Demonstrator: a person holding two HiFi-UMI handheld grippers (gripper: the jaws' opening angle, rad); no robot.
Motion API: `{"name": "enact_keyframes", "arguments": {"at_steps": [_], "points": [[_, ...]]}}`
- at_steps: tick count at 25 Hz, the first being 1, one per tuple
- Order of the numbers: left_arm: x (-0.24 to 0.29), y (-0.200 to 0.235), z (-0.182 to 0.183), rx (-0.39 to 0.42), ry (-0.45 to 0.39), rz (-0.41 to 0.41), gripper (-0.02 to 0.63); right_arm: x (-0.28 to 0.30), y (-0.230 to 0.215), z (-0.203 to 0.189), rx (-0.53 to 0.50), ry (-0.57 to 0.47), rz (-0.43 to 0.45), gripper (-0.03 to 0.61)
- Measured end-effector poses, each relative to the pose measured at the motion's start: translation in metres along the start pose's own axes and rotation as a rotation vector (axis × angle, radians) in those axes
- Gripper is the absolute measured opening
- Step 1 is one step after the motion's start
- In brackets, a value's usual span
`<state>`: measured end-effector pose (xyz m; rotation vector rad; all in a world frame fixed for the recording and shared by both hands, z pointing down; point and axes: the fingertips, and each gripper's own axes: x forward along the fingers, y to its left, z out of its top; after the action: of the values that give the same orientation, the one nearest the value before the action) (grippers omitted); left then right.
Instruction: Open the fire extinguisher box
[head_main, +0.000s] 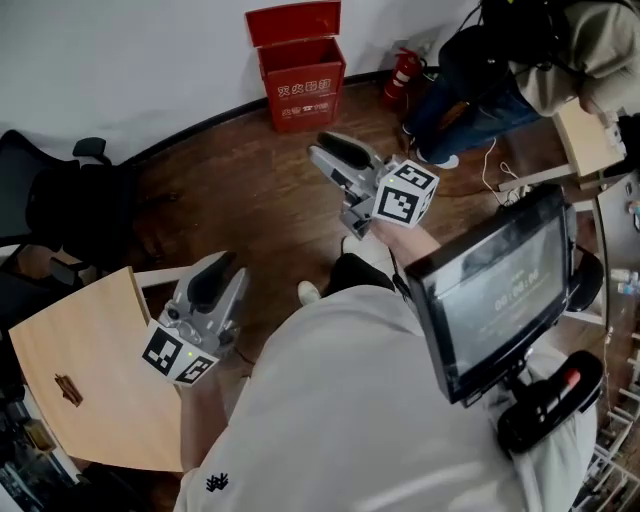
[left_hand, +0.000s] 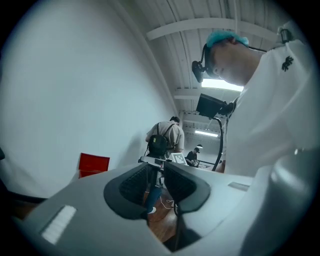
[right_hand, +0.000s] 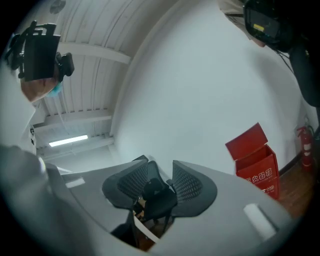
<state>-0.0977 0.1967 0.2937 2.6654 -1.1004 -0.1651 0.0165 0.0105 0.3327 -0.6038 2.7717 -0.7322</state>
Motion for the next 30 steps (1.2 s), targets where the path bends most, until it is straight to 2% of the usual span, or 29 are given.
{"name": "enact_keyframes", "arguments": {"at_steps": [3, 10, 16, 22, 30], "points": [[-0.015, -0.027, -0.01, 0.001, -0.004, -0.014, 0.086, -0.031, 0.048, -0.015, -0.06, 0.045, 0.027, 0.14], [-0.007, -0.028, -0.025, -0.021, 0.024, -0.057, 0.086, -0.051, 0.091, -0.04, -0.169, 0.157, 0.053, 0.135], [0.009, -0.122, -0.048, -0.007, 0.019, -0.106, 0.086, -0.147, 0.135, -0.05, -0.266, 0.177, 0.064, 0.135], [0.012, -0.189, -0.071, -0.026, 0.038, -0.13, 0.086, -0.216, 0.167, -0.057, -0.303, 0.194, 0.066, 0.135], [0.011, -0.236, -0.082, -0.026, 0.048, -0.168, 0.086, -0.268, 0.196, -0.05, -0.358, 0.166, 0.045, 0.135]]}}
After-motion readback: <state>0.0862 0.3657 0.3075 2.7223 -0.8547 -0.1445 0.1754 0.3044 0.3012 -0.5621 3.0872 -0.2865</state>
